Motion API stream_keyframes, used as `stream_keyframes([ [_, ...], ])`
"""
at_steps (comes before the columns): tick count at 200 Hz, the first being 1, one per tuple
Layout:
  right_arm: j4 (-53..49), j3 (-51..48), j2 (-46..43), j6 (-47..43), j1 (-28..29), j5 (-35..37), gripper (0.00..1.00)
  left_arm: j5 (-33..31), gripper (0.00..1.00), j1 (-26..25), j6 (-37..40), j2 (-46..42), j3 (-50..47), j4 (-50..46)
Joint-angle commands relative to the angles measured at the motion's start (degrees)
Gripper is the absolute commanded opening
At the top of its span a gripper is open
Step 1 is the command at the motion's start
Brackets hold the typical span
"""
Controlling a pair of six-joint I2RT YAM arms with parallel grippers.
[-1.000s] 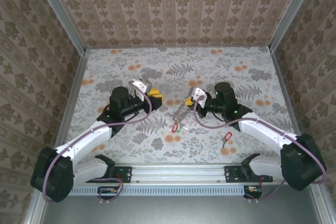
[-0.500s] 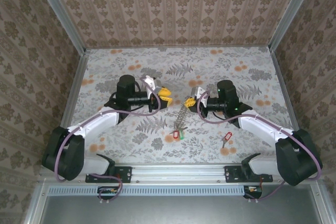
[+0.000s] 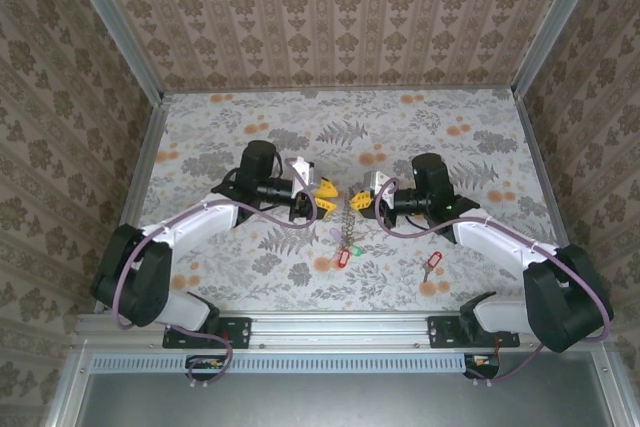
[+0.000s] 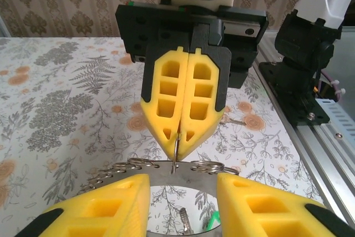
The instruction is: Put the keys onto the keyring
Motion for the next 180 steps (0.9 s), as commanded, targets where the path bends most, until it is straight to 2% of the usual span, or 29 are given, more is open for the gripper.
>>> stream_keyframes([
  [1,-0.6,2.6,-0.8,-2.0,-0.2,-4.2,0.00,2.4,0.36,-0.8,4.7,1.0,1.9,-1.7],
  [88,2.2,1.6,-0.3,-0.9,0.3,-4.4,0.00,-3.1,0.35,-3.8,0.0,4.1,-0.2,9.5],
  [180,4.0,1.7,0.8,-0.1,0.3,-4.8,0.00,-5.9,0.27,-4.8,2.5,5.4,1.1,6.2],
])
